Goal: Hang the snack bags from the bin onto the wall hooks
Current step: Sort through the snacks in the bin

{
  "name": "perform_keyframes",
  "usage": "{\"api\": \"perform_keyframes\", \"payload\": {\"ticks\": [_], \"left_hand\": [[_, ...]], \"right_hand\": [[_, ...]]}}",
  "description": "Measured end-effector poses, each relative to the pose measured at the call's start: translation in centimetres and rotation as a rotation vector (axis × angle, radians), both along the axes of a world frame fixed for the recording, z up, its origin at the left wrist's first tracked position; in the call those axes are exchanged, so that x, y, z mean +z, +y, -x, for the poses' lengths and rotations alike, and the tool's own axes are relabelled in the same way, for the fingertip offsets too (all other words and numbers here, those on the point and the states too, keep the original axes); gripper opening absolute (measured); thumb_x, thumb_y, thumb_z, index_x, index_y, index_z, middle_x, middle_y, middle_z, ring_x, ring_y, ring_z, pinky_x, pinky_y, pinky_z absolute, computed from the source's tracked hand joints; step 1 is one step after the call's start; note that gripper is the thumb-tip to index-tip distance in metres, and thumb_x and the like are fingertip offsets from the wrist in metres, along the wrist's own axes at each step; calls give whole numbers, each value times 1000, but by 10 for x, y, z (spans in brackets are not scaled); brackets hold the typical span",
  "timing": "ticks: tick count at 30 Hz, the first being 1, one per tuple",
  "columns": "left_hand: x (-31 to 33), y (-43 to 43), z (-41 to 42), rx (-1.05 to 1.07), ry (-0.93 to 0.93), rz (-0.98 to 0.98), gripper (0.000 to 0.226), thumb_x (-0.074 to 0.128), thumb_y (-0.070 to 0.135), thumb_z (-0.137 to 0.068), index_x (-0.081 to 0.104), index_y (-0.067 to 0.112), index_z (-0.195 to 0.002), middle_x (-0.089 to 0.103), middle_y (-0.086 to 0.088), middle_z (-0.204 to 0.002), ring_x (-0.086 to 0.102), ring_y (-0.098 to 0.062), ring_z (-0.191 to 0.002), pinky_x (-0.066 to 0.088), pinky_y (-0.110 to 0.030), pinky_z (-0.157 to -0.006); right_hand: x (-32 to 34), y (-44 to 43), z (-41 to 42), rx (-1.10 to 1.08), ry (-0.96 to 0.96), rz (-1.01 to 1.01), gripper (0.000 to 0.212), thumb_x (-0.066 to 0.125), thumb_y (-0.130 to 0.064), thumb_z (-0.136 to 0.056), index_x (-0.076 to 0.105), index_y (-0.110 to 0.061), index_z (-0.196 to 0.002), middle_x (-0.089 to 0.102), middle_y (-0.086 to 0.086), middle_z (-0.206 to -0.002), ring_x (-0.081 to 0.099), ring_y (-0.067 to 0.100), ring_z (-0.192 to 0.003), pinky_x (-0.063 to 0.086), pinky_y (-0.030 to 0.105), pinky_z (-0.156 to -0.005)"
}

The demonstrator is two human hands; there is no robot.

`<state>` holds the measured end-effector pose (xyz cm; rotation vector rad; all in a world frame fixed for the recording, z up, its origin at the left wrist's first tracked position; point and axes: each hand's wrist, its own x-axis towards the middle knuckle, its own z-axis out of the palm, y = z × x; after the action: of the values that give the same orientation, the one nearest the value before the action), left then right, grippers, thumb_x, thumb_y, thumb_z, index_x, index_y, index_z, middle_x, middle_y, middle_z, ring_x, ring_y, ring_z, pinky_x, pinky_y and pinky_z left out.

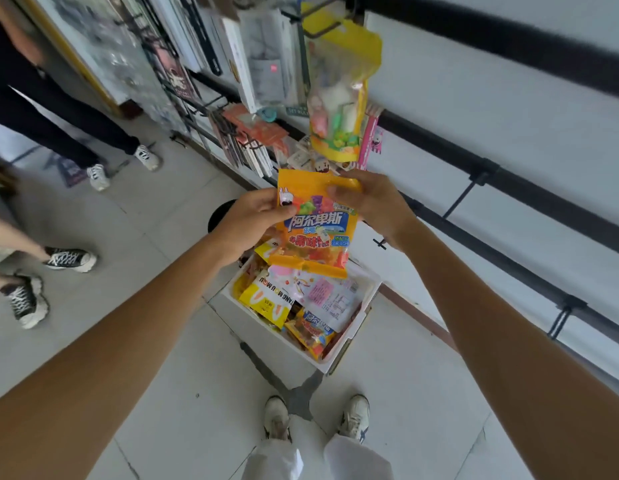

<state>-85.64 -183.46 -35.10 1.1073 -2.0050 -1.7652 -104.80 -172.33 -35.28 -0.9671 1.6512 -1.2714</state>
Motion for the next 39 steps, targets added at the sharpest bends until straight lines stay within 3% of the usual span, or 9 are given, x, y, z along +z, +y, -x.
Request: {"api": "perform_keyframes", "payload": {"ticks": [4,12,17,20,22,25,32,36,39], "left_hand": [[34,4,-1,-30,35,20,22,63,13,-92,67,8,-113,73,-11,-108,70,-27,-97,50,-59,-94],[114,43,19,-203,286,112,22,68,21,-86,66,19,-107,75,2,-100,70,-15,-98,55,-28,-85],[157,80,33,-257,432,121,29,71,27,-82,65,21,-109,73,10,-81,68,-6,-80,51,-24,-75],[178,104,45,-348,461,148,19,72,30,-79,66,22,-95,68,13,-67,63,-3,-69,48,-25,-74],[191,124,55,-431,482,145,5,69,19,-86,64,17,-87,66,12,-65,62,-2,-65,48,-22,-70],[212,157,68,-541,508,146,11,67,12,-88,62,13,-79,65,12,-62,61,-3,-63,45,-16,-62],[249,237,105,-721,579,148,14,72,25,-81,62,17,-74,67,4,-70,65,-14,-75,47,-24,-70],[272,286,124,-801,604,186,12,70,19,-87,62,16,-79,69,3,-72,66,-13,-76,50,-22,-68],[289,321,140,-840,626,224,7,68,19,-89,64,15,-84,70,4,-76,67,-11,-77,49,-20,-69]], "right_hand": [[35,7,-4,-2,41,108,9,72,-21,-86,69,-12,-86,66,11,-80,63,23,-73,50,37,-71],[122,66,-11,-60,165,203,5,68,-8,-89,64,-8,-85,68,-7,-68,65,6,-63,49,18,-59],[174,128,-23,-173,253,225,9,67,-14,-90,64,-9,-83,67,5,-76,65,14,-67,50,24,-59],[199,166,-29,-236,304,223,18,67,-16,-90,62,1,-91,67,20,-84,66,34,-74,53,42,-67],[216,193,-33,-281,350,232,17,66,-13,-91,62,3,-91,68,14,-82,68,25,-73,54,36,-66],[236,234,-36,-368,396,242,9,65,-14,-91,64,-6,-87,70,0,-77,68,14,-72,54,25,-64],[267,324,-31,-568,467,268,9,67,-16,-90,66,-14,-81,69,-5,-72,68,14,-71,53,25,-64],[285,374,-24,-656,485,276,8,68,-16,-89,65,-13,-83,69,2,-76,67,18,-72,56,30,-61],[299,412,-17,-705,538,286,14,67,-17,-90,65,-3,-92,70,11,-84,69,21,-75,58,42,-72]]}}
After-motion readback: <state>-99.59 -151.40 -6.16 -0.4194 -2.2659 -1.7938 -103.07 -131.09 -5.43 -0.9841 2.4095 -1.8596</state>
